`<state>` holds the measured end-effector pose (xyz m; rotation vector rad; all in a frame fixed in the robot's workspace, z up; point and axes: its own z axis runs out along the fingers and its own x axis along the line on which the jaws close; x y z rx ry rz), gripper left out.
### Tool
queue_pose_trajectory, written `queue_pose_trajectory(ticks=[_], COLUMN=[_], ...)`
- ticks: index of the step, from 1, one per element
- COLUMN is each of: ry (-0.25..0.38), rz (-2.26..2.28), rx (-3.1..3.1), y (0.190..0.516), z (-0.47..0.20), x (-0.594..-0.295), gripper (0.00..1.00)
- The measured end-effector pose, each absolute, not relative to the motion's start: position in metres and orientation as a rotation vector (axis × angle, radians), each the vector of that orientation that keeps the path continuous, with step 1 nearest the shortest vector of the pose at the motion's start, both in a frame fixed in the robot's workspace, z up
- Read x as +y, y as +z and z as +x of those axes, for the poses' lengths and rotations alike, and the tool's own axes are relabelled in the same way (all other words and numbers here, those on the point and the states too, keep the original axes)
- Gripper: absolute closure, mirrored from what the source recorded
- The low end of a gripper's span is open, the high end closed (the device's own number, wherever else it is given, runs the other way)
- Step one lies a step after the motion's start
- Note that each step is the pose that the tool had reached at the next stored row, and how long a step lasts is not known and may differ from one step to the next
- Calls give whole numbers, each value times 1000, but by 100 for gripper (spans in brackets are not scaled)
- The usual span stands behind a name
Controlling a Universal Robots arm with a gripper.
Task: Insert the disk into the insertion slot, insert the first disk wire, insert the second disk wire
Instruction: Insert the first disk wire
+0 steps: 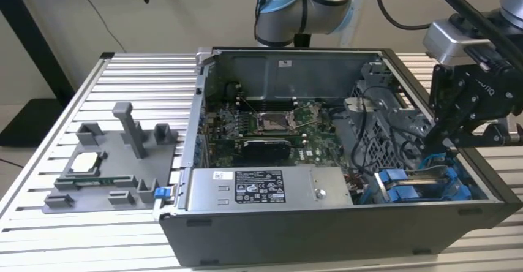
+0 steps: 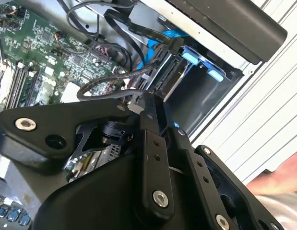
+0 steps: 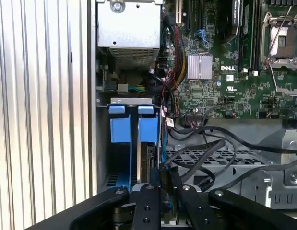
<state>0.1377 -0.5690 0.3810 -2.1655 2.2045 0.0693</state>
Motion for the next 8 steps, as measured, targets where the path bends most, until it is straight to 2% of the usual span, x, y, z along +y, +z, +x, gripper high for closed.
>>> queue_pose_trajectory(ticks=[8], ry=[69], rz=[-2166], rx=[2205], y=[377], z=[144], x=[-571], gripper=[100])
